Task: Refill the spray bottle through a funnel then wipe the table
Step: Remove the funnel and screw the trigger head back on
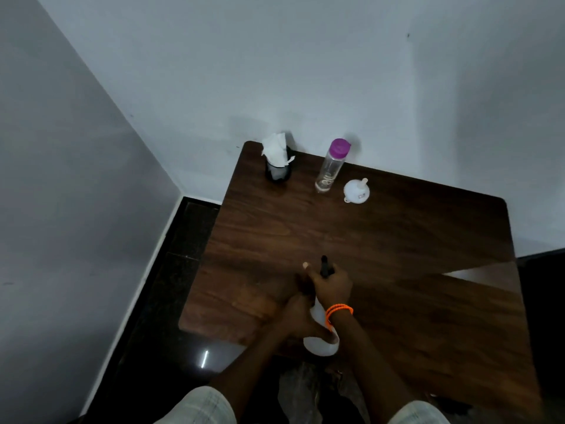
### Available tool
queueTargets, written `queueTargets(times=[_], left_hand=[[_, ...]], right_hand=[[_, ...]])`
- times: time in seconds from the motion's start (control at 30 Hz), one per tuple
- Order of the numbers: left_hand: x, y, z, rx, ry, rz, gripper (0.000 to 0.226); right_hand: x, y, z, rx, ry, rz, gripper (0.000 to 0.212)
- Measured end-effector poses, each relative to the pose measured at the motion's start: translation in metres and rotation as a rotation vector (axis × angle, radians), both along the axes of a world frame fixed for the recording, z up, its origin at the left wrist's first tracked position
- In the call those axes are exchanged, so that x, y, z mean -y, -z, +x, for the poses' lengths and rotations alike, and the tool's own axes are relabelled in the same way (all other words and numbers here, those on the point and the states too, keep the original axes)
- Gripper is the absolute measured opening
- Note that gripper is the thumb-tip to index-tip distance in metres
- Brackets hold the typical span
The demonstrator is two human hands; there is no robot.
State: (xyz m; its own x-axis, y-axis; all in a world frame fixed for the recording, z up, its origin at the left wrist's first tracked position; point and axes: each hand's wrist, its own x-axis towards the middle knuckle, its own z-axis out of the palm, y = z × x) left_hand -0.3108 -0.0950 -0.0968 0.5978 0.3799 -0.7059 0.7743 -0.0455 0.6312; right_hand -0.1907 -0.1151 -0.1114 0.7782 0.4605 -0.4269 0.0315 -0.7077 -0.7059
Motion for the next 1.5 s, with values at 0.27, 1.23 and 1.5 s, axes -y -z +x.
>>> queueTargets(times=[0.27, 1.23, 1.5], left_hand=[[0.006, -0.021, 0.032, 0.082, 0.317, 0.028, 0.106], [0.051, -0.027, 0.197, 0.125, 0.901, 0.194, 0.133], [0.078, -0.020, 0.237, 0.095, 0.954, 0.157, 0.111]], right_hand=[[0.030, -0.009, 0.022, -0.004, 0.202, 0.073, 0.044], [0.124, -0.043, 0.126, 0.206, 0.837, 0.130, 0.062], [0.153, -0.040, 0.165, 0.152, 0.873, 0.036, 0.063]])
